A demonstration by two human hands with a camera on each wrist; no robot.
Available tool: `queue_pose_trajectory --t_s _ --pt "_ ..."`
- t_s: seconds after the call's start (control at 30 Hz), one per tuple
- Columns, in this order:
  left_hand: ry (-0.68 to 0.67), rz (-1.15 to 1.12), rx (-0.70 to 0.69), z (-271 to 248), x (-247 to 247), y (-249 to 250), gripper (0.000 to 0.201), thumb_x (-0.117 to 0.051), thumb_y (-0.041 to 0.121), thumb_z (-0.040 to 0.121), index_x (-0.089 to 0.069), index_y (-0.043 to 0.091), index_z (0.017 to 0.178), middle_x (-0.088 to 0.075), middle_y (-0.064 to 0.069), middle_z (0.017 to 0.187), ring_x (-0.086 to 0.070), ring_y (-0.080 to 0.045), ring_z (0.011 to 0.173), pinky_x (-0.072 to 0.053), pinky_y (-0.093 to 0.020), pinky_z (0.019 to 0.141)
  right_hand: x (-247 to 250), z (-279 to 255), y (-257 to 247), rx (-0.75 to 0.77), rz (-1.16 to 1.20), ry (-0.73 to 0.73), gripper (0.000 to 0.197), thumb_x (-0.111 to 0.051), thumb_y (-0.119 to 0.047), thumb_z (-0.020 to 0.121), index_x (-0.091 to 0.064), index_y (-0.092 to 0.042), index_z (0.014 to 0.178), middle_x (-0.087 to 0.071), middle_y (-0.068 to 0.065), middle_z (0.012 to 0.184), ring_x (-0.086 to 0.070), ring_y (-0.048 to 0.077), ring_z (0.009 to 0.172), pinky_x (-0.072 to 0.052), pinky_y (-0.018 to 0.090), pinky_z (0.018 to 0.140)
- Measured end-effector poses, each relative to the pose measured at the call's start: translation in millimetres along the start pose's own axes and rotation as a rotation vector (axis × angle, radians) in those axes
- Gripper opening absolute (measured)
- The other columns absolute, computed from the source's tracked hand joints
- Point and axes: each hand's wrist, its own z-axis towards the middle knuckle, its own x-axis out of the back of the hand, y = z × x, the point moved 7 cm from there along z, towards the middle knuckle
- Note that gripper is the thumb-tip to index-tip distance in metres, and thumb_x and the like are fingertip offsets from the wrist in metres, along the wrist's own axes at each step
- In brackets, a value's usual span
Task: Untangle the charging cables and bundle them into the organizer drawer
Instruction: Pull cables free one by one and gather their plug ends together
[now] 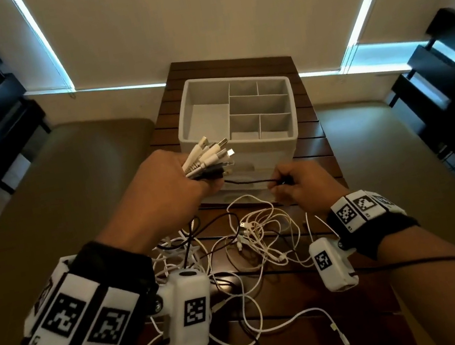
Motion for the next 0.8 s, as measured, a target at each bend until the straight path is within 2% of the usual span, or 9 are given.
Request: queue_pose_trajectory --t_s 0.17,0.23,0.3,0.43,0.5,0.57,0.67,0.73,0.8 --pt "0.044 -0.012 0.013 -0.5 13.5 -6.2 0.014 -0.076 0.03 0.082 -0.074 0.015 0.083 -0.067 -0.013 0.067 -0.055 -0.018 0.056 -0.039 -0.02 0.045 1.3 -11.3 2.6 -0.007 0.052 -0.086 0.015 -0.071 -0.014 0.083 -0.069 -0.029 0.081 -0.067 -0.011 0.074 -0.061 -0.007 0.064 -0.045 0.01 0.057" --pt "0.064 -0.011 0.019 -1.8 19.8 -9.8 0.017 -0.075 0.03 0.082 -0.074 0.013 0.081 -0.066 -0.013 0.066 -0.056 -0.019 0.055 -0.04 -0.025 0.046 -2.2 -21.7 3.4 -0.001 0.018 -0.122 0.015 -0.074 -0.014 0.08 -0.071 -0.028 0.079 -0.067 -0.013 0.074 -0.061 -0.008 0.069 -0.045 0.008 0.06" --pt "0.12 -0.015 0.03 -2.2 28.1 -13.5 0.019 -0.076 0.03 0.082 -0.07 0.015 0.073 -0.062 -0.005 0.057 -0.051 -0.012 0.046 -0.037 -0.017 0.039 -13.8 -33.2 4.3 0.021 -0.057 -0.198 0.012 -0.077 -0.015 0.078 -0.074 -0.026 0.081 -0.067 -0.014 0.079 -0.061 -0.005 0.076 -0.046 0.01 0.067" --pt "0.201 -0.098 0.025 0.5 39.0 -15.8 0.027 -0.077 0.031 0.081 -0.063 0.021 0.06 -0.049 0.009 0.036 -0.04 -0.001 0.031 -0.027 -0.01 0.032 -91.3 -86.7 10.3 0.205 -0.411 -0.846 0.026 -0.068 -0.008 0.081 -0.074 -0.019 0.104 -0.068 -0.003 0.111 -0.061 0.013 0.103 -0.049 0.034 0.093" --pt "0.139 -0.126 0.019 2.9 35.7 -16.6 0.025 -0.077 0.031 0.08 -0.067 0.026 0.058 -0.046 0.008 0.035 -0.036 -0.002 0.03 -0.03 -0.016 0.034 -117.9 -109.9 15.8 0.268 -0.485 -1.057 0.038 -0.057 0.002 0.083 -0.07 -0.015 0.116 -0.066 0.003 0.12 -0.06 0.019 0.108 -0.047 0.035 0.097" --pt "0.035 -0.185 0.031 4.3 28.3 -19.9 0.023 -0.077 0.027 0.079 -0.069 0.031 0.058 -0.044 0.007 0.037 -0.034 -0.002 0.031 -0.03 -0.02 0.035 -118.4 -98.6 22.5 0.205 -0.448 -0.965 0.036 -0.053 -0.001 0.088 -0.068 -0.015 0.117 -0.067 0.003 0.118 -0.061 0.017 0.105 -0.048 0.031 0.094" --pt "-0.085 -0.196 0.079 4.5 14.7 -31.1 0.02 -0.076 0.023 0.08 -0.068 0.02 0.061 -0.049 0.005 0.041 -0.039 -0.004 0.035 -0.033 -0.017 0.034 -82.7 -47.5 36.5 0.025 -0.382 -0.48 0.021 -0.055 -0.01 0.09 -0.07 -0.017 0.102 -0.069 -0.002 0.106 -0.061 0.01 0.096 -0.042 0.016 0.079" --pt "-0.125 -0.159 0.103 4.8 4.6 -38.5 0.024 -0.075 0.025 0.081 -0.068 0.022 0.058 -0.052 0.003 0.042 -0.041 -0.003 0.035 -0.033 -0.017 0.035 -61.7 -21.2 49.1 -0.093 -0.319 -0.226 0.017 -0.058 -0.01 0.087 -0.072 -0.017 0.093 -0.071 0.0 0.097 -0.064 0.014 0.091 -0.044 0.019 0.074" --pt "-0.152 -0.172 0.123 5.6 -5.0 -44.9 0.026 -0.074 0.027 0.083 -0.069 0.028 0.057 -0.051 0.003 0.043 -0.04 -0.004 0.037 -0.032 -0.019 0.038 -60.0 -2.3 58.3 -0.16 -0.306 -0.137 0.017 -0.058 -0.011 0.088 -0.073 -0.014 0.094 -0.071 0.004 0.097 -0.065 0.019 0.092 -0.046 0.023 0.076"
